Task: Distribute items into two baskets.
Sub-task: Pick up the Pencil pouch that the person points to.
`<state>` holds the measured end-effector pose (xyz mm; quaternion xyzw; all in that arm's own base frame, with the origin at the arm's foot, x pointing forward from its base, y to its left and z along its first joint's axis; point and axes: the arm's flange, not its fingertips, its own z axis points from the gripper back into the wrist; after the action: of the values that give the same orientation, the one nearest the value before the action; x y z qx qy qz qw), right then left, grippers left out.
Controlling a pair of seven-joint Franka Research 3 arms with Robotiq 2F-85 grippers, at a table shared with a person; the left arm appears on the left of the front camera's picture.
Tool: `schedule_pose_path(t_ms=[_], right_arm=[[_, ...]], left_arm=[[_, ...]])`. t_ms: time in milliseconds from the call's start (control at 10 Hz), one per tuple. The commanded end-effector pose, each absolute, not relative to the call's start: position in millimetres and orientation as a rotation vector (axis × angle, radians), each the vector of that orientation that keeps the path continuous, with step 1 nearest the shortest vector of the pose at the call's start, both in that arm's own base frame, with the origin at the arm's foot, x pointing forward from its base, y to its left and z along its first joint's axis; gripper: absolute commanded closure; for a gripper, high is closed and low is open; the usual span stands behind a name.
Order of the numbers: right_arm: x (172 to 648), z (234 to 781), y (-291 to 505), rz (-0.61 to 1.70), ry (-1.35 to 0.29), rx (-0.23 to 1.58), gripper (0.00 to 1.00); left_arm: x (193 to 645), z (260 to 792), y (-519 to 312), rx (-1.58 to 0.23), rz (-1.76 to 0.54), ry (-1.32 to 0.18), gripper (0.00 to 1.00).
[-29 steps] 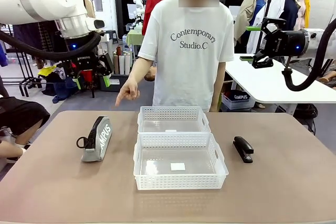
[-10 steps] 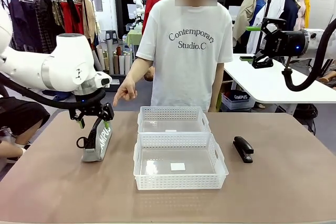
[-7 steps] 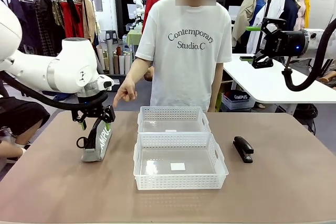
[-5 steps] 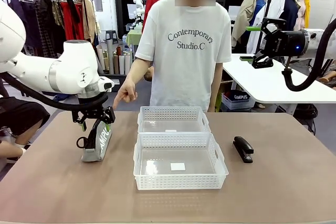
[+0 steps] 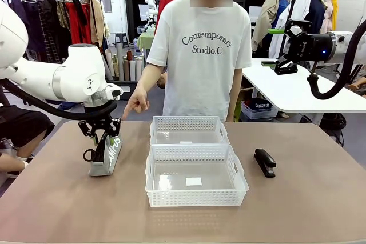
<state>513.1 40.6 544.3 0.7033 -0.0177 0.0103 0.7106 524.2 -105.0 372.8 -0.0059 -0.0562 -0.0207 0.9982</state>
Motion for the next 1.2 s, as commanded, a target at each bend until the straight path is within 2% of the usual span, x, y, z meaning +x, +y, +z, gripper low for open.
schedule_pose_path(t_ms=[0,600,1100], right_arm=[[512.8,546.3,40.3,0.025,-0.042,1.56,0.0],[512.8,546.3,40.3,0.025,-0.042,1.56,0.0],[512.8,546.3,40.3,0.025,-0.042,1.56,0.0]], left_arm=[[525.1,375.6,-105.5,0.027,-0.016,-0.109,1.0],[518.4,405.4,-105.3,0.011,0.018,-0.123,1.0],[515.9,506.2,-109.4,0.036,0.018,-0.098,1.0]])
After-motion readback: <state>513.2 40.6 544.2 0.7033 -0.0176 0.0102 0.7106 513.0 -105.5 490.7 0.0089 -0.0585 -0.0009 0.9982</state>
